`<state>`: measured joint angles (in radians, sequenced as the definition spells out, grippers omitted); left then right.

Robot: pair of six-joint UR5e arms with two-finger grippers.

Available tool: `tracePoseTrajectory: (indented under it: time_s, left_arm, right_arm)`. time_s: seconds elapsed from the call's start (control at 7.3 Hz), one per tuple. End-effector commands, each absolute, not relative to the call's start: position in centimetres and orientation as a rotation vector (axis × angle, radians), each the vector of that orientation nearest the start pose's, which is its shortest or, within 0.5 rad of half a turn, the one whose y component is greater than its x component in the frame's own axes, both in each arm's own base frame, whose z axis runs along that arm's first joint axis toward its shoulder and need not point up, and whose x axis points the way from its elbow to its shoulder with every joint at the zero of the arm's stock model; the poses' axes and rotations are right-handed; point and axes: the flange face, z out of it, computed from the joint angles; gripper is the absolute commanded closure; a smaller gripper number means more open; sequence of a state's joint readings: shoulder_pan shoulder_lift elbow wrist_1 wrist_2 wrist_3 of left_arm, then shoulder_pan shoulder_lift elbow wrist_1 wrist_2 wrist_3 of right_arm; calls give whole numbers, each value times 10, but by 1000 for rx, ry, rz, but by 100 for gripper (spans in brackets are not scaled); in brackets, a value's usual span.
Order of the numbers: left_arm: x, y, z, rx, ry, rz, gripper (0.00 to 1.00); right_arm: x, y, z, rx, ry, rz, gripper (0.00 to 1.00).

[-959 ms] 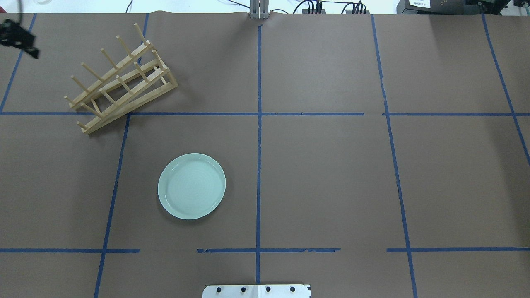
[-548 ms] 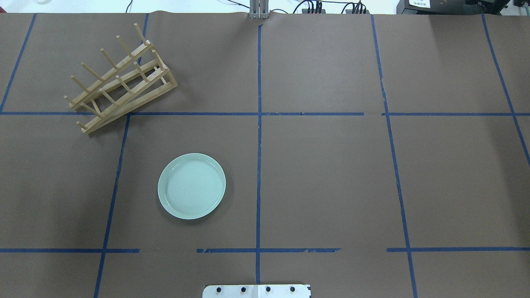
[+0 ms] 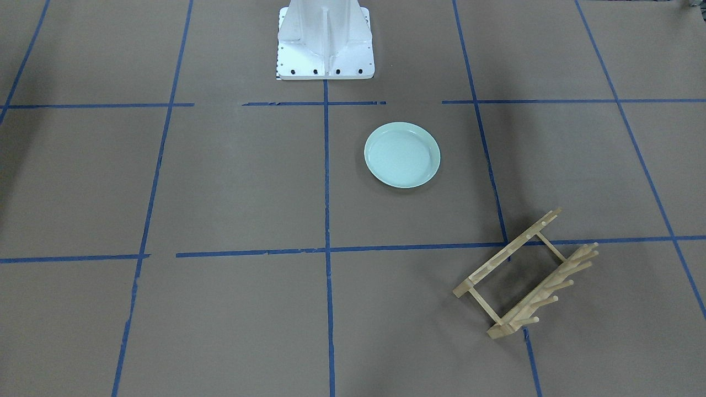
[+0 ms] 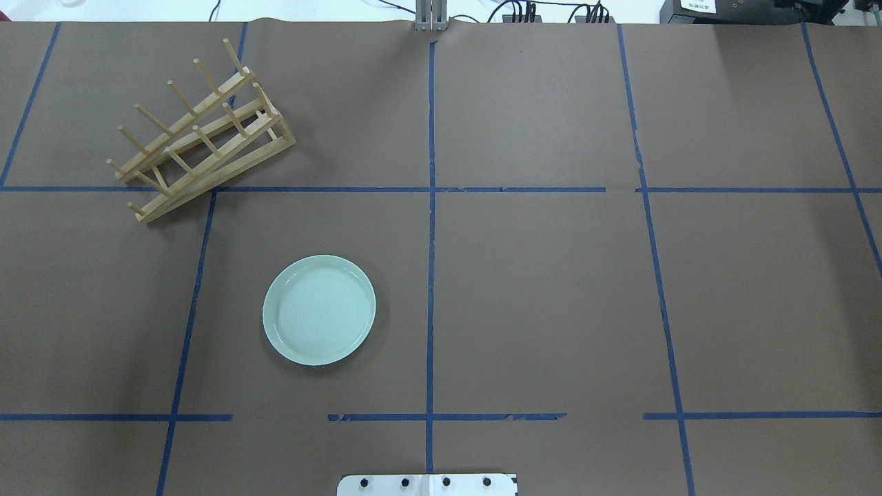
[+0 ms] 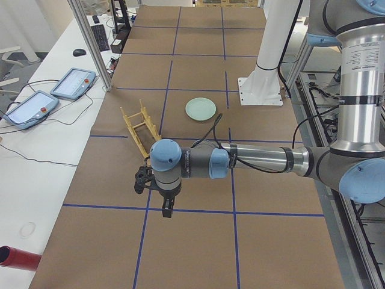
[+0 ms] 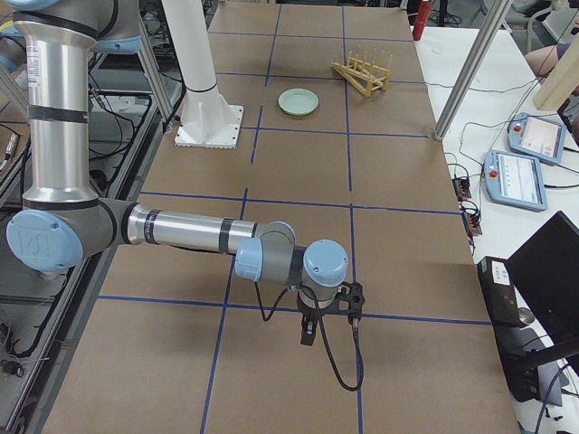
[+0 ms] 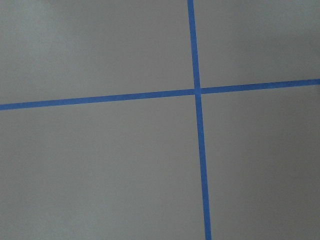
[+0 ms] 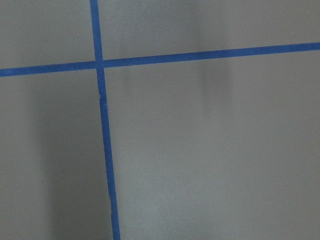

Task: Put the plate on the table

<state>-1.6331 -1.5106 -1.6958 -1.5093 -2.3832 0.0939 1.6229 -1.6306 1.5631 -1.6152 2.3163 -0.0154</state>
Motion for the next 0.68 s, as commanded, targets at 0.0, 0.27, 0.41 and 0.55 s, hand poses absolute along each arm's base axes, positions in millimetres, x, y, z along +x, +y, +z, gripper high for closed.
tracePoseTrajectory:
  time_s: [0.0, 0.27, 0.41, 0.55]
  left_arm:
    - [-89, -460, 624, 76, 827, 34, 0]
    - [-91, -457, 635, 61, 782, 32, 0]
    - [-93, -456, 639, 61, 742, 34, 0]
    - [-93, -456, 639, 61, 745, 32, 0]
  right_arm:
    - [89, -453, 697, -82, -748, 77, 0]
    - [89, -453, 697, -82, -748, 77, 0]
    - [89, -453, 697, -82, -748, 77, 0]
    - [89, -453, 697, -82, -748, 77, 0]
